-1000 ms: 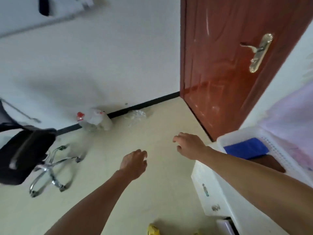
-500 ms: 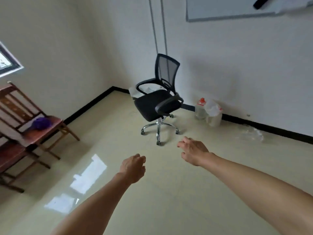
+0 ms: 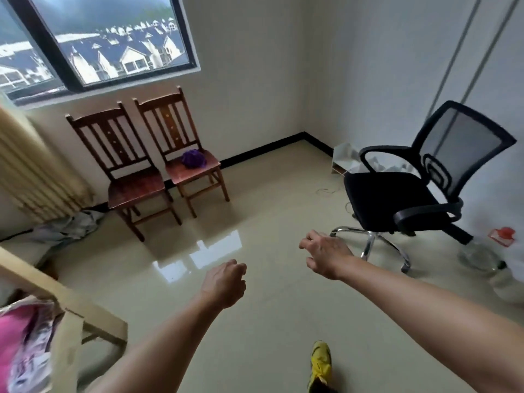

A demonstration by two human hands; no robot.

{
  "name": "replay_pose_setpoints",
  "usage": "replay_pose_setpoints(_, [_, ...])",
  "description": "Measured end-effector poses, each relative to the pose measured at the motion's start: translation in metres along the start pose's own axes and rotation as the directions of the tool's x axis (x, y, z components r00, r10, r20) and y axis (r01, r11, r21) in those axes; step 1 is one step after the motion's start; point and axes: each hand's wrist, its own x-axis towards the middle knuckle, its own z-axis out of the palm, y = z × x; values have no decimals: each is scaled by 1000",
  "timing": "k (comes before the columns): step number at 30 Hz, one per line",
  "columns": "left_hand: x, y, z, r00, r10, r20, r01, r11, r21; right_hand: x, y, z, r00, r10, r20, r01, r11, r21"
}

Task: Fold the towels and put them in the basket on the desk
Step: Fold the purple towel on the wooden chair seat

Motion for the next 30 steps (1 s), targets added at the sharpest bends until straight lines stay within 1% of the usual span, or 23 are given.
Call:
replay_pose_setpoints(2, [39,-30,-7,998,-67,-12,66,998,-17,66,-4,1,998,-59,5,59,998,0])
replay_pose_setpoints(5, [89,-62,-23,988,-149,-34,148,988,-33,142,-8,-4,993,-119,29,118,993,9])
replay_pose_setpoints(7, [129,-88,-38,978,-205,-27,203,978,-55,202,-11,-14,985,-166,50,166,986,8])
replay_pose_setpoints(8, [149,-102,-47,969,-243,-39,240,968,-65,235,-13,-19,979,-199,49,200,980,-8])
replay_pose_setpoints(11, [185,-139,-66,944,-321,-72,313,944,-107,311,-24,-36,969,-240,62,242,970,-34])
replay_pose_setpoints(15, [212,-196,-70,907,-421,-9,416,901,-124,399,-61,-36,935,-332,120,339,940,-37])
replay_pose_setpoints(16, [224,-221,-69,891,-455,7,451,882,-136,430,-78,-32,922,-366,128,372,928,-30])
replay_pose_setpoints(19, [249,-271,-68,871,-490,39,491,861,-130,484,-111,-23,894,-422,150,430,902,-29])
replay_pose_setpoints(21, [278,-314,-70,865,-499,51,501,857,-117,535,-134,-13,884,-441,152,452,891,-38])
replay_pose_setpoints(23, [306,-357,-78,859,-510,56,513,851,-116,582,-155,-9,886,-432,169,444,895,-40])
replay_pose_setpoints(25, [333,-396,-91,868,-493,64,497,861,-107,625,-174,-14,893,-409,189,422,906,-35])
replay_pose_setpoints(30, [413,-481,-138,891,-451,46,454,889,-61,722,-201,-38,920,-365,141,369,930,-1])
